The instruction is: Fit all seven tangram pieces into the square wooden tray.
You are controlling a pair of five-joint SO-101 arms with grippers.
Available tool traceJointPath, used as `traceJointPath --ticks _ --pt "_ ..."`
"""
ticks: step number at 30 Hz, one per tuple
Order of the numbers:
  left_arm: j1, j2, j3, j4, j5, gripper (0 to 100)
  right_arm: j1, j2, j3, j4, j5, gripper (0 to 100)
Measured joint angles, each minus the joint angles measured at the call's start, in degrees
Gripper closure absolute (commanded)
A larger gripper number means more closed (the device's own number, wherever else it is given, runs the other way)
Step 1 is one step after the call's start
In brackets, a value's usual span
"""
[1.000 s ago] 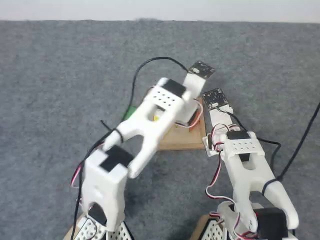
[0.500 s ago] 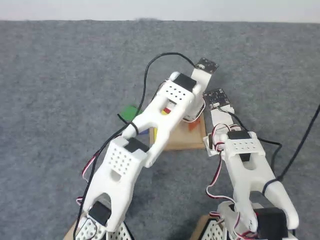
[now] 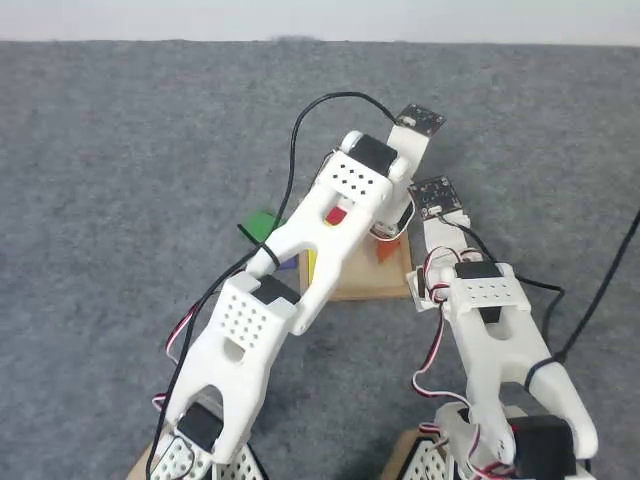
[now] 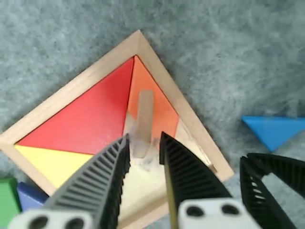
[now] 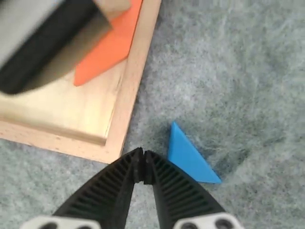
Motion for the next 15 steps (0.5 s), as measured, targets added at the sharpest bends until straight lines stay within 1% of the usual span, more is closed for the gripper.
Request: traceJointPath --ticks 6,12,15 --pt "-1.41 0.35 -0.09 0.26 0.0 90 0.0 0.0 0.0 -0.09 0.0 99.1" --pt "-4.84 1.23 -0.18 0.18 -2.37 90 -0.26 0.0 0.0 -0.09 0.0 99.1" --pt "-5.36 2.81 -0.18 0.18 -3.43 90 -0.35 0.0 0.0 -0.09 0.0 99.1"
